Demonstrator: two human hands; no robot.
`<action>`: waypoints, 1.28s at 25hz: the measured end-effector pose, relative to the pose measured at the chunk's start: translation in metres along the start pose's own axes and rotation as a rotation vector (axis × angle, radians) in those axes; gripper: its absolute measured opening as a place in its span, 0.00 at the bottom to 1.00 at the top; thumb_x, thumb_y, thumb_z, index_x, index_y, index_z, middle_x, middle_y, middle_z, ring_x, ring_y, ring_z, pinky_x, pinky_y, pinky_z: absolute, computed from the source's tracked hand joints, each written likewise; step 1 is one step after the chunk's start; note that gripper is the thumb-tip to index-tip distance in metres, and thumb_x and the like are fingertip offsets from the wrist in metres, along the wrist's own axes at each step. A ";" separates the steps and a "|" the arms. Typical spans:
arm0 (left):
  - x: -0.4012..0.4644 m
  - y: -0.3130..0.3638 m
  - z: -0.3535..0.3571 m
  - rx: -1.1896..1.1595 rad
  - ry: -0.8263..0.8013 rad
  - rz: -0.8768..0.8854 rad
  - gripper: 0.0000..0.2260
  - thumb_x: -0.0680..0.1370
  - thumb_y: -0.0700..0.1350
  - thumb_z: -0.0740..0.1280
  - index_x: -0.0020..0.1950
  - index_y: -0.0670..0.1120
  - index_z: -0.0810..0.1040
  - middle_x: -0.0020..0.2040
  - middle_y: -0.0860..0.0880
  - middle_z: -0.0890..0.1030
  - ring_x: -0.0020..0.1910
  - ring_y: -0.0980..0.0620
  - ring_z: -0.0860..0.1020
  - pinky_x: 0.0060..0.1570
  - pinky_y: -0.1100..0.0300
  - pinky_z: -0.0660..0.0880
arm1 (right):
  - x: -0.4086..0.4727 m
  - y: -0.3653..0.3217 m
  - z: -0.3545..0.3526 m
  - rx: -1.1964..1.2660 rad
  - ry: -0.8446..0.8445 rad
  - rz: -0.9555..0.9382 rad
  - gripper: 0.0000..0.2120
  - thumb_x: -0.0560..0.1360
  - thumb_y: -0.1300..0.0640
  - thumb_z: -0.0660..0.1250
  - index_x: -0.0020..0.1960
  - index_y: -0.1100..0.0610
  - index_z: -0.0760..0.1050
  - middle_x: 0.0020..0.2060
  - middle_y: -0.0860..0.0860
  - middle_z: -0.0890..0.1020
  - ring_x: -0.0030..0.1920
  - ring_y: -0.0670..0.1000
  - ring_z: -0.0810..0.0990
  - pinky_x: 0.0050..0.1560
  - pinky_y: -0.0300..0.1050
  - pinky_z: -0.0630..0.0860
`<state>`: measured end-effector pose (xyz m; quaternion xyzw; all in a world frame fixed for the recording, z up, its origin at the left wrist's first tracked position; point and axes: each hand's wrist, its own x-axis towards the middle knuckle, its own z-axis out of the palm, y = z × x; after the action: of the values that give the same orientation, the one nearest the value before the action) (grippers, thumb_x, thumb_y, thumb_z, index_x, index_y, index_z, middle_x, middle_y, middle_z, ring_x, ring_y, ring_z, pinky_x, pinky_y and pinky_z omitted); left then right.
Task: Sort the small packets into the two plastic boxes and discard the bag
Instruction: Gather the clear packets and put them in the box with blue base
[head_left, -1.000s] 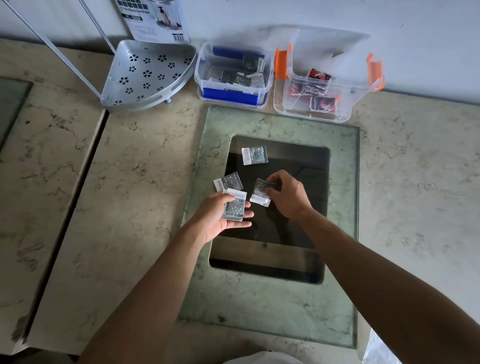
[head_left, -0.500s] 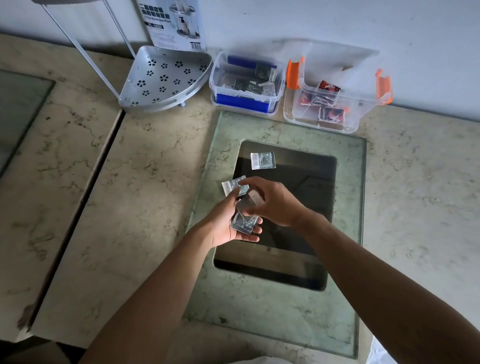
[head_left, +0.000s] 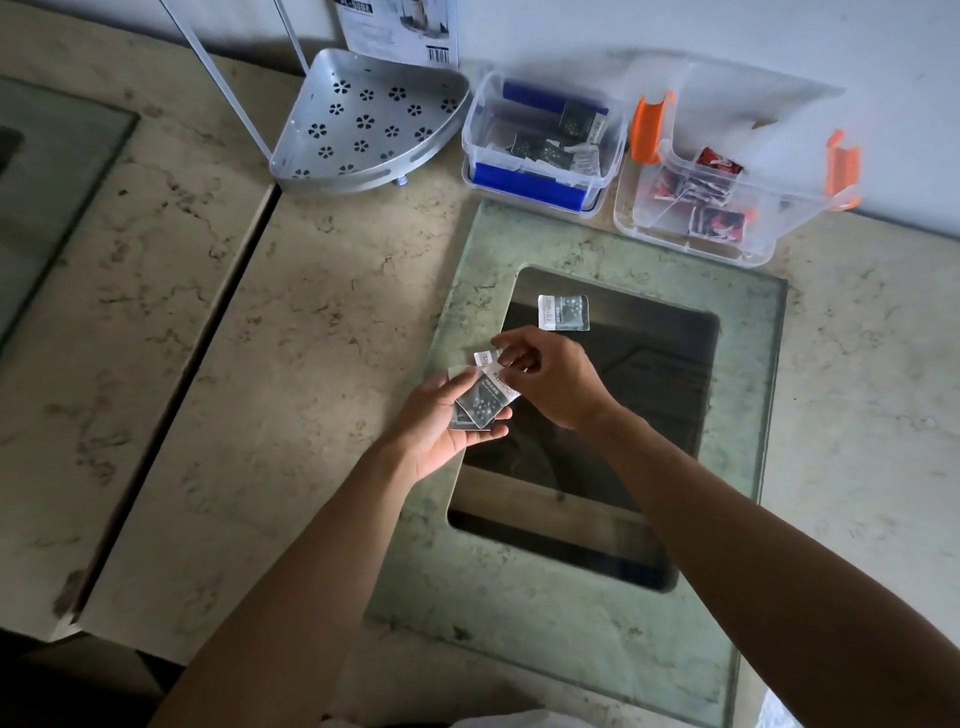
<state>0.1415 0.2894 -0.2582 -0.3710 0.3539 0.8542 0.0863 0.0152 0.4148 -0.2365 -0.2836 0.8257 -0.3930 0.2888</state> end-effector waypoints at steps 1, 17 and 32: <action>0.000 0.001 0.000 -0.009 -0.006 0.002 0.13 0.82 0.45 0.63 0.62 0.39 0.76 0.49 0.37 0.83 0.44 0.40 0.84 0.46 0.45 0.82 | 0.000 0.000 0.001 0.017 0.002 0.024 0.17 0.72 0.64 0.73 0.60 0.54 0.81 0.45 0.47 0.85 0.42 0.40 0.81 0.47 0.25 0.75; -0.005 -0.001 0.001 0.061 0.064 -0.013 0.18 0.74 0.29 0.56 0.61 0.35 0.75 0.46 0.37 0.81 0.41 0.40 0.82 0.41 0.47 0.82 | 0.013 0.014 0.028 -0.254 0.103 0.092 0.19 0.76 0.57 0.70 0.67 0.52 0.77 0.57 0.53 0.75 0.60 0.53 0.73 0.62 0.45 0.75; -0.007 -0.002 0.015 0.012 0.126 -0.051 0.17 0.76 0.37 0.55 0.62 0.36 0.75 0.49 0.36 0.80 0.47 0.39 0.80 0.48 0.45 0.78 | -0.030 0.005 -0.001 0.631 0.194 0.435 0.14 0.75 0.66 0.71 0.60 0.58 0.77 0.50 0.57 0.83 0.46 0.55 0.87 0.43 0.54 0.85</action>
<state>0.1388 0.3015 -0.2477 -0.4324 0.3544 0.8245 0.0876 0.0336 0.4390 -0.2323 0.0391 0.7286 -0.5820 0.3591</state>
